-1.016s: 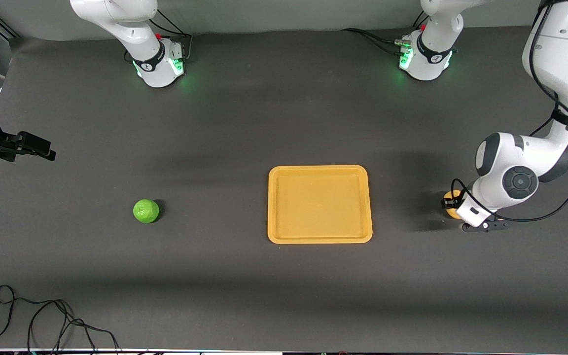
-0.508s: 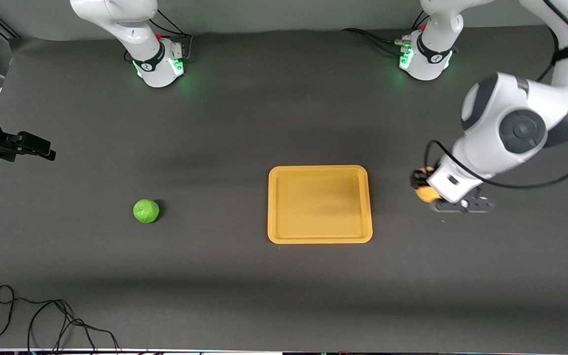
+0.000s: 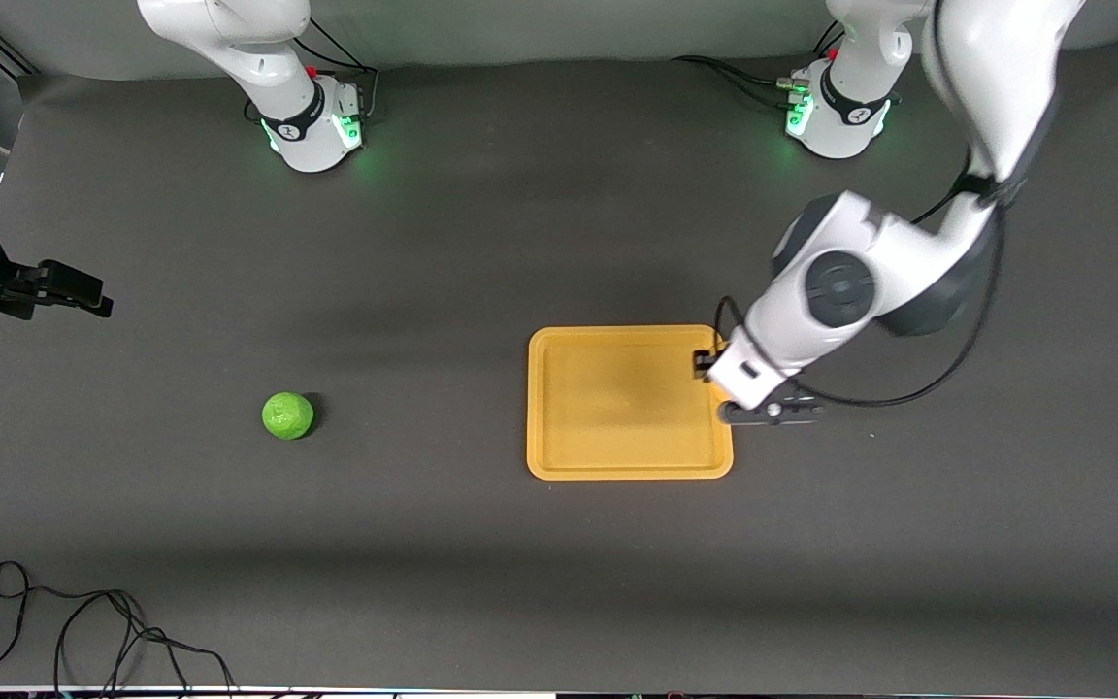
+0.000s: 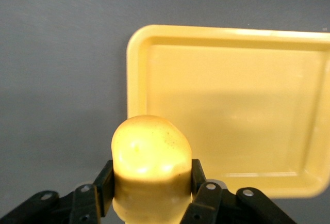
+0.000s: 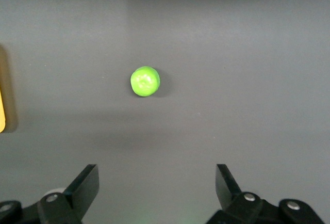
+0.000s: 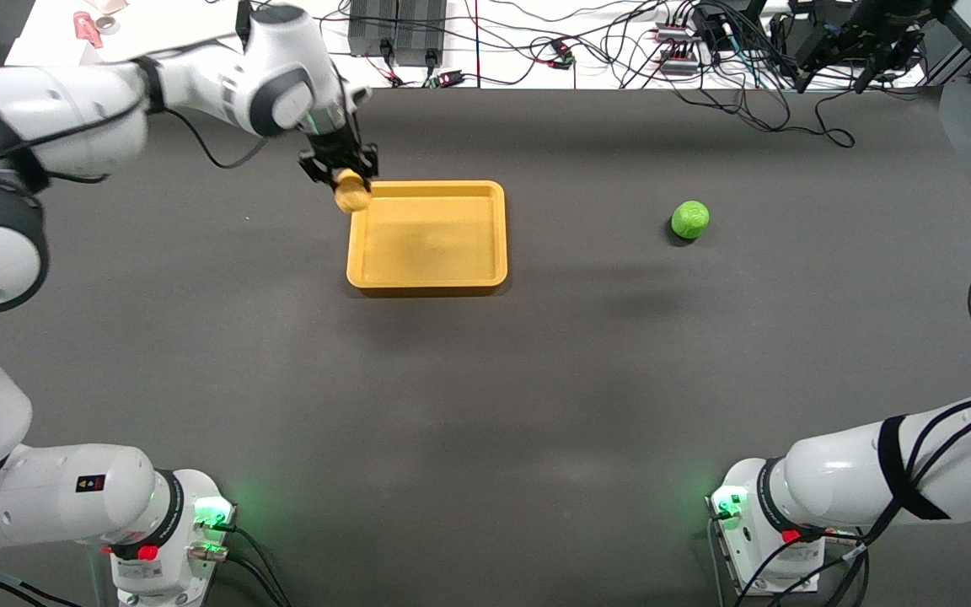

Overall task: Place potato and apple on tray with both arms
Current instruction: 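Lift the potato with the left gripper and carry it over the tray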

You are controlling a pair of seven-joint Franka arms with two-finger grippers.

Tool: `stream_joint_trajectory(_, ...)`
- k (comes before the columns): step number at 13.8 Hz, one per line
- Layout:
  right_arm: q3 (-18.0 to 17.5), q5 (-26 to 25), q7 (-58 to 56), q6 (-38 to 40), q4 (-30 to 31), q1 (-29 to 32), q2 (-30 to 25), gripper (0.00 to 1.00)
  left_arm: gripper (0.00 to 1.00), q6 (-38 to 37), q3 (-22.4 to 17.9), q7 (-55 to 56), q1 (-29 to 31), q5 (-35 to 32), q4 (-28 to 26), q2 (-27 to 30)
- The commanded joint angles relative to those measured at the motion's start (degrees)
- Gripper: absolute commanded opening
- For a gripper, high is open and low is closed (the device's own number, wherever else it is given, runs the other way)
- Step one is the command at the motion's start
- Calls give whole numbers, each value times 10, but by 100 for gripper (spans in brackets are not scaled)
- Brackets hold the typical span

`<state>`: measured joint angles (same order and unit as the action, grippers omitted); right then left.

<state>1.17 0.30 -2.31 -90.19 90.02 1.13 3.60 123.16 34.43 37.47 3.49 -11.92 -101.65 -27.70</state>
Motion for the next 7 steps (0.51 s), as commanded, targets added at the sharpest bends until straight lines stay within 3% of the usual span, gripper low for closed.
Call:
stream_joint_trajectory(1,-3,-6,6,-30,11,-23,-2,100,0,43,-8,66,-27,-56,-15,-23)
stream_joint_trajectory(7,-5,-2,5,-115,73,-24,0,100,0,82,-10,145,-40,-139,-18,-82)
